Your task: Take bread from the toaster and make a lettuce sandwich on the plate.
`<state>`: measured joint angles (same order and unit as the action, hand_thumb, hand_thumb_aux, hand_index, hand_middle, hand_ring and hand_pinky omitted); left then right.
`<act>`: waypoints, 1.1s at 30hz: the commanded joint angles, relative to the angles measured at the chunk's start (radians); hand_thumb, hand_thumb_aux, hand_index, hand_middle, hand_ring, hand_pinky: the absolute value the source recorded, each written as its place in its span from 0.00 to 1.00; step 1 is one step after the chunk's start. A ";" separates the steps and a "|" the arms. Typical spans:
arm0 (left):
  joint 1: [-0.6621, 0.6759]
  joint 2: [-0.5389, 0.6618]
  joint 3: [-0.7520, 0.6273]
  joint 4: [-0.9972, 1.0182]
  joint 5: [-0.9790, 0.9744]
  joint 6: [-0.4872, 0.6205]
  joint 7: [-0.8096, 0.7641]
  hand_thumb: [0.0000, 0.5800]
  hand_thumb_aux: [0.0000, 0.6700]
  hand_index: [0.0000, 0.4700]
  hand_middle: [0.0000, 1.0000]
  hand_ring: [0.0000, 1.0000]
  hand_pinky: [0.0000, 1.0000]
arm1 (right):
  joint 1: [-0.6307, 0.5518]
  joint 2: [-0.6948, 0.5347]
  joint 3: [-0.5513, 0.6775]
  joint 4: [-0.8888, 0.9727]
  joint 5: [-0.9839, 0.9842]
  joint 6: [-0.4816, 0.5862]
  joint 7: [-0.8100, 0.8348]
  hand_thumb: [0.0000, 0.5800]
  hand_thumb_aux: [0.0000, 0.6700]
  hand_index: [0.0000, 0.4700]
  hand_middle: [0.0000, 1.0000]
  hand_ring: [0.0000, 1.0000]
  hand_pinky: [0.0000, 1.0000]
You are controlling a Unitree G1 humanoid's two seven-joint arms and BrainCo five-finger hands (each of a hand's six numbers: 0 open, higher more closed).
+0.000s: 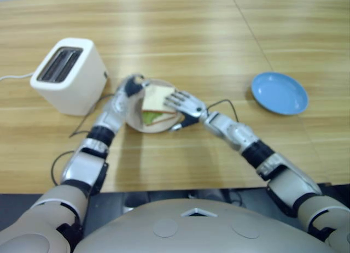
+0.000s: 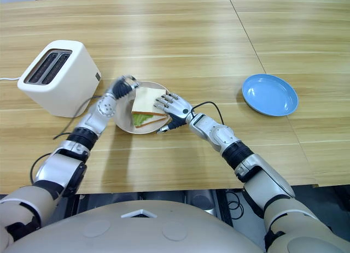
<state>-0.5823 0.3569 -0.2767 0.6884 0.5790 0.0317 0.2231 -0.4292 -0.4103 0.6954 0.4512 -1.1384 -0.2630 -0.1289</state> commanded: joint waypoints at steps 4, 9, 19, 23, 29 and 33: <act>0.088 0.101 0.024 -0.294 0.169 0.162 0.119 0.00 0.00 0.00 0.00 0.00 0.00 | 0.070 -0.032 0.094 0.110 -0.038 -0.002 0.080 0.00 0.00 0.00 0.00 0.00 0.00; 0.165 0.120 0.081 -0.408 0.097 0.161 0.038 0.00 0.00 0.00 0.00 0.00 0.00 | 0.078 -0.045 0.078 0.089 -0.023 0.001 0.062 0.00 0.00 0.00 0.00 0.00 0.00; 0.335 0.062 0.242 -0.577 -0.377 -0.137 -0.283 1.00 1.00 0.98 1.00 1.00 1.00 | 0.249 -0.063 -0.391 -0.460 0.473 -0.171 -0.212 0.00 0.00 0.00 0.00 0.00 0.00; 0.391 0.116 0.347 -0.694 -0.440 -0.169 -0.308 1.00 1.00 0.98 1.00 1.00 1.00 | 0.370 -0.064 -0.551 -0.647 0.764 -0.164 -0.102 0.00 0.00 0.00 0.00 0.00 0.00; 0.573 0.260 0.298 -0.894 -0.439 -0.098 -0.550 1.00 1.00 0.98 1.00 1.00 1.00 | 0.523 -0.096 -0.560 -0.733 0.876 -0.052 0.135 0.00 0.00 0.00 0.00 0.00 0.00; 0.720 0.348 0.275 -1.011 -0.421 -0.068 -0.672 1.00 1.00 0.98 1.00 1.00 1.00 | 0.633 -0.132 -0.476 -0.723 0.903 -0.005 0.313 1.00 1.00 0.98 1.00 1.00 1.00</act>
<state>0.1162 0.6714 0.0035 -0.2762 0.1456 -0.0619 -0.3924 0.1764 -0.5286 0.1843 -0.2819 -0.2553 -0.2952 0.1048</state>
